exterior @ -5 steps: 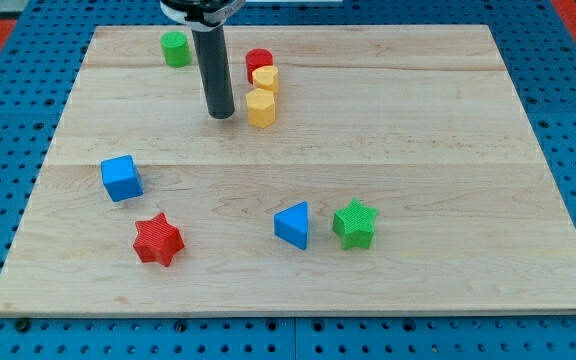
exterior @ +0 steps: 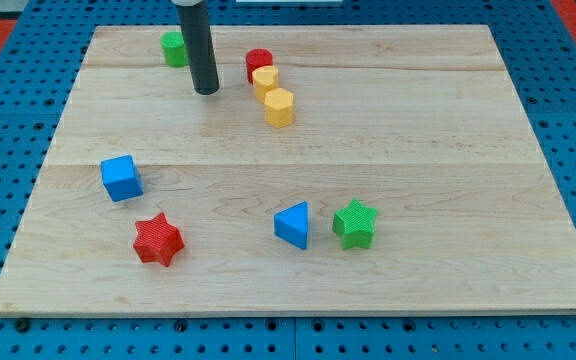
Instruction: Separate red circle from the yellow heart
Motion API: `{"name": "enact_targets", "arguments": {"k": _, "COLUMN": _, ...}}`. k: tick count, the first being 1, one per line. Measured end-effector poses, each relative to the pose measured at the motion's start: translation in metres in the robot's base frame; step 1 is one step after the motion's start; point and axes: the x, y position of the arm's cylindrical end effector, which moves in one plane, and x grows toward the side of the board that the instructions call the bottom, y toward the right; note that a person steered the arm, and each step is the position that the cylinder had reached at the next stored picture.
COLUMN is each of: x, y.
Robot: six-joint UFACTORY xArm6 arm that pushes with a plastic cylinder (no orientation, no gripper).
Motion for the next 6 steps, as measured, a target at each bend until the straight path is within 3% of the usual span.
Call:
{"name": "enact_targets", "arguments": {"k": 2, "x": -0.022, "y": 0.021}}
{"name": "enact_targets", "arguments": {"k": 4, "x": -0.033, "y": 0.094}}
{"name": "enact_targets", "arguments": {"k": 6, "x": -0.033, "y": 0.106}}
